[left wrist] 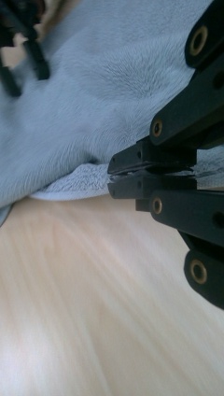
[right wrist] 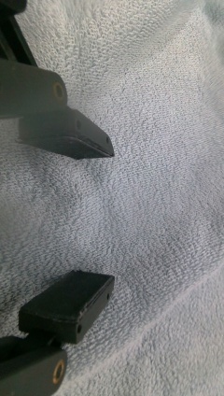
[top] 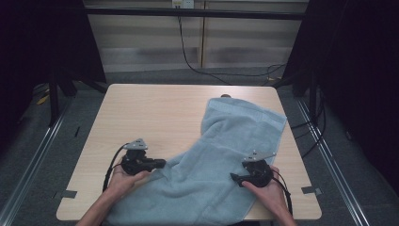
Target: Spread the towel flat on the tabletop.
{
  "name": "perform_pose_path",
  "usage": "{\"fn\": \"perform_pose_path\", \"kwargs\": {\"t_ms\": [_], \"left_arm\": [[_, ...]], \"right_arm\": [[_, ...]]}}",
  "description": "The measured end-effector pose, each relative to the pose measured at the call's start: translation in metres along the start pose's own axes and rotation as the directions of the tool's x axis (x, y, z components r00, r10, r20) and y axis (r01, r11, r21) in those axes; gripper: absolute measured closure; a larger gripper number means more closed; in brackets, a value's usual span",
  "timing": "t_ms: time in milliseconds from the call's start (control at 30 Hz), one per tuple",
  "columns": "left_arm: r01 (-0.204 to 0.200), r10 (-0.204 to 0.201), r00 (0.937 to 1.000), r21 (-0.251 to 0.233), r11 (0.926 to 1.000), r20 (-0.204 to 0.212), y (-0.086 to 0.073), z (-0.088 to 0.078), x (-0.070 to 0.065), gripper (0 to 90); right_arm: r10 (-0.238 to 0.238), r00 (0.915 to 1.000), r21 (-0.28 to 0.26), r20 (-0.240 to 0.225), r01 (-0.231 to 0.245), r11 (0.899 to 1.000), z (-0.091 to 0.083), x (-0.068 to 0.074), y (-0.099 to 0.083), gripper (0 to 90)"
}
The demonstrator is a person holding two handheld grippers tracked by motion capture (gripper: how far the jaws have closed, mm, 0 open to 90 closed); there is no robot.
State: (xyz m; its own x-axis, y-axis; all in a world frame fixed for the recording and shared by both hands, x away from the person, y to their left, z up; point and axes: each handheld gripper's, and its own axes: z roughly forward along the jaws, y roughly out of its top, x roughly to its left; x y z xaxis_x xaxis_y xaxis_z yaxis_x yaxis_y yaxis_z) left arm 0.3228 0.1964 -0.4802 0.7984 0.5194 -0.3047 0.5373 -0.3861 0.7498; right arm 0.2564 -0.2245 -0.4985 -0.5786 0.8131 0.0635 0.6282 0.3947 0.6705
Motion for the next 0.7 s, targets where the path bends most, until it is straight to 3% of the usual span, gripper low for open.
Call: {"fn": "perform_pose_path", "kwargs": {"t_ms": [67,200,267,300,367,400,467,500,567,600,700], "left_arm": [[0.034,-0.035,0.9991,-0.027,0.9991,-0.023,-0.007,-0.016,0.008,87.2],[0.041,-0.042,0.9987,-0.030,0.9987,-0.030,-0.018,-0.029,0.006,87.2],[0.049,-0.049,0.9987,-0.015,0.9987,-0.011,-0.028,-0.037,-0.001,87.1],[0.053,-0.053,0.9983,-0.002,0.9986,0.022,-0.036,-0.042,-0.008,87.0],[0.048,-0.048,0.9978,0.003,0.9988,0.045,-0.041,-0.044,-0.012,86.7],[0.031,-0.033,0.9977,0.025,0.9992,0.059,-0.048,-0.046,-0.021,86.3],[0.026,-0.027,0.9976,0.023,0.9994,0.064,-0.050,-0.047,-0.024,85.6],[0.024,-0.025,0.9980,0.016,0.9996,0.058,-0.050,-0.047,-0.026,77.9],[0.017,-0.017,0.9990,0.011,0.9998,0.043,-0.047,-0.046,-0.025,77.7],[0.025,-0.025,0.9986,-0.012,0.9996,0.047,-0.038,-0.040,-0.019,76.3],[0.011,-0.011,0.9989,-0.007,0.9999,0.046,-0.025,-0.027,-0.014,75.3]], "right_arm": [[0.005,1.0000,-0.003,0.001,-0.005,1.000,-0.002,-0.002,-0.002,32.1],[-0.006,1.0000,0.008,0.008,0.006,1.000,-0.002,0.000,-0.001,31.8],[-0.017,0.9998,0.005,-0.007,0.017,1.000,-0.002,0.003,-0.002,31.9],[-0.027,0.9995,0.015,-0.013,0.027,1.000,-0.003,0.008,-0.002,31.8],[-0.028,0.9994,0.020,-0.022,0.028,0.999,-0.004,0.009,-0.003,31.8],[-0.038,0.9988,0.030,-0.030,0.039,0.999,-0.006,0.014,-0.004,31.6],[-0.048,0.9983,0.036,-0.033,0.049,0.998,-0.007,0.017,-0.005,31.6],[-0.060,0.9976,0.052,-0.034,0.061,0.997,-0.010,0.020,-0.006,31.5],[-0.058,0.9977,0.056,-0.035,0.060,0.997,-0.010,0.021,-0.006,31.5],[-0.055,0.9977,0.046,-0.040,0.057,0.997,-0.011,0.020,-0.007,31.8],[-0.043,0.9984,0.019,-0.037,0.043,0.999,-0.012,0.017,-0.006,32.0]]}}
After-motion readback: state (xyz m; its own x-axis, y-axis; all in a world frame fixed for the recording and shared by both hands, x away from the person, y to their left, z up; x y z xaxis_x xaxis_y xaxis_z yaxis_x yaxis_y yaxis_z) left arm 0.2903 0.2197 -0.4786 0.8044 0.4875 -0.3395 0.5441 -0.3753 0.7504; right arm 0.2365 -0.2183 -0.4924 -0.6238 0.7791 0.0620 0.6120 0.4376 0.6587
